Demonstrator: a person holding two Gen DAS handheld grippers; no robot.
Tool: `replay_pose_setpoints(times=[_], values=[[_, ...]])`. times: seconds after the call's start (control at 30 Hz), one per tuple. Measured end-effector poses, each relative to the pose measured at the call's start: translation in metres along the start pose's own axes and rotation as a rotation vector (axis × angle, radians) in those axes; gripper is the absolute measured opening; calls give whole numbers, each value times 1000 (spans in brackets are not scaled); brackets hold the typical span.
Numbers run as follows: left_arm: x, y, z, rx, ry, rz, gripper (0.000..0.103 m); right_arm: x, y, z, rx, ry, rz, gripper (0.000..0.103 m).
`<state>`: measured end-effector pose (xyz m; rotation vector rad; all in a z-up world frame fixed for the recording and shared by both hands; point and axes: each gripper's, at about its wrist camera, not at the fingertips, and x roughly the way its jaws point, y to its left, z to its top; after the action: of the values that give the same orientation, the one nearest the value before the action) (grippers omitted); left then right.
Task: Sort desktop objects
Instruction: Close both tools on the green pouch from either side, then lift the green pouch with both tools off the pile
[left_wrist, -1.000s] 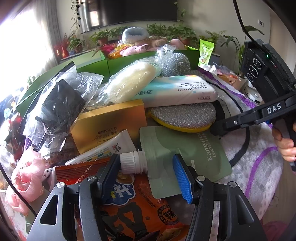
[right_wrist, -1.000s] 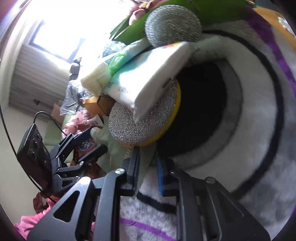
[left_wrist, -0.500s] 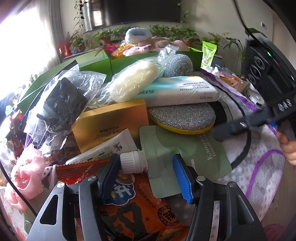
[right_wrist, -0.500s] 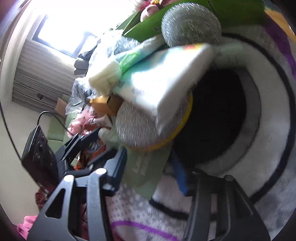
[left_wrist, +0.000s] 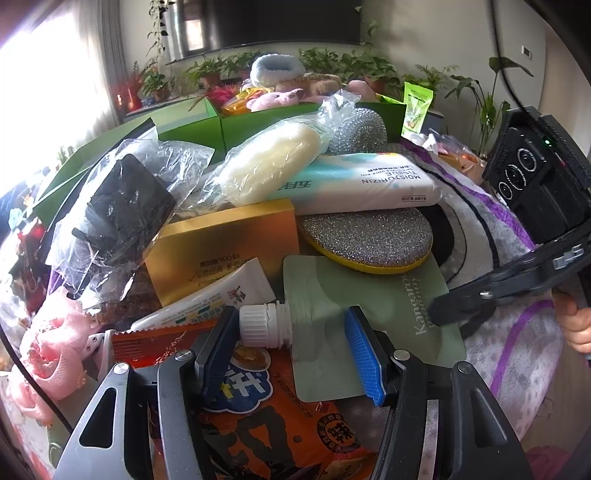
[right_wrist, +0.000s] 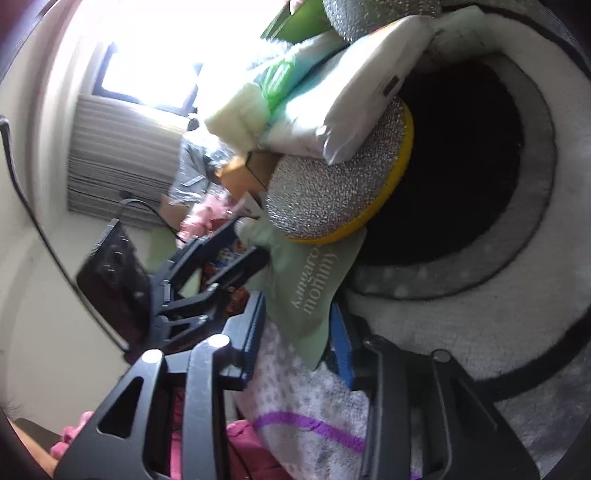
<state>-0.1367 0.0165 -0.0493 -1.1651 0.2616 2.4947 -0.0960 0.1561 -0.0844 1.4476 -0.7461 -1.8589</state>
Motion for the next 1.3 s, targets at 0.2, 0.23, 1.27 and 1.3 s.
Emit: replay_pose_setpoints(times=[0.2, 0.23, 1.27, 1.3], values=[[-1, 0, 0, 3, 0, -14, 59, 0, 1, -8, 10, -39, -26, 5], [-1, 1, 0, 1, 2, -19, 59, -1, 1, -8, 8, -41, -27, 5], [-83, -25, 23, -2, -187, 35, 58, -81, 65, -29, -208, -226, -118, 10], [-84, -26, 25, -1, -195, 37, 58, -84, 67, -26, -217, -231, -121, 10]])
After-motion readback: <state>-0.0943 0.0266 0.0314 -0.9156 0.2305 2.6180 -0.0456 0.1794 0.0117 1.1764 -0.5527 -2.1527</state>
